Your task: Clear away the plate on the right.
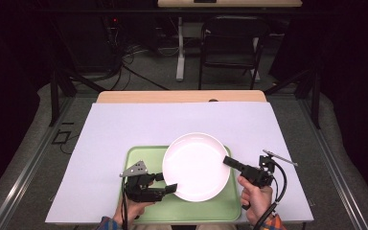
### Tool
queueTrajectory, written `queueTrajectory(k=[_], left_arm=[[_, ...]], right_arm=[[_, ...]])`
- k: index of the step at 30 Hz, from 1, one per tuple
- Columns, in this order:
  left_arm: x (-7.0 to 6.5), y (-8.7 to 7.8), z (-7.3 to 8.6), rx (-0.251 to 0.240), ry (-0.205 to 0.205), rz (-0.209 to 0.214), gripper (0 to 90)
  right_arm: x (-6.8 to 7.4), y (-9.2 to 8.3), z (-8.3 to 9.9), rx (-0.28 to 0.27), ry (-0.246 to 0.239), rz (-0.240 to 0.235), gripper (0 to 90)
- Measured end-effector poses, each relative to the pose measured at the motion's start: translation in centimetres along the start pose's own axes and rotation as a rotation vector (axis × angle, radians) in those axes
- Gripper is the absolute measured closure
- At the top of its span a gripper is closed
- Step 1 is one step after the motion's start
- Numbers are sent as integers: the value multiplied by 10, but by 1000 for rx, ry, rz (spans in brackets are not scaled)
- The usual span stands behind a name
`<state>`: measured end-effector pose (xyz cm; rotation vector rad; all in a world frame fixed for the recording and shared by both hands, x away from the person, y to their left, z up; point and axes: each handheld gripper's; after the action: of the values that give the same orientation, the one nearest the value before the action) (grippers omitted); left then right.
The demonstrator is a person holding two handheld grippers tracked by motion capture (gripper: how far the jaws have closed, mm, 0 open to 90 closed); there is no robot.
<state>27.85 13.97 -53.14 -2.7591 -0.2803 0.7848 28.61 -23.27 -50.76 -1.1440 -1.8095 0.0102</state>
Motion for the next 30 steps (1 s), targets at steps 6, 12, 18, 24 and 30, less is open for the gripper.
queueTrajectory(k=[6, 12, 18, 24, 30], left_arm=[[2, -5, 1, -23, -27, -18, 515], [7, -12, 2, -42, -57, -15, 591], [10, -21, 0, -52, -72, -33, 668], [9, -26, -2, -61, -68, -38, 702], [8, -31, -3, -73, -74, -41, 733]], right_arm=[[2, 6, 5, 18, -13, -4, 874], [0, 12, 7, 50, -27, -16, 870], [5, 16, 11, 72, -105, 7, 847], [10, 16, 13, 71, -151, 15, 839], [20, 14, 14, 61, -264, 46, 823]])
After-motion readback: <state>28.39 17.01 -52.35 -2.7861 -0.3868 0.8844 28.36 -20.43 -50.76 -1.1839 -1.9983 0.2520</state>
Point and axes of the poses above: each handheld gripper's, and its own axes: y roughly forward along the jaws, z roughly out of its underside, x roughly to its left, and after that the axes turned 14 degrees about z, right-handed
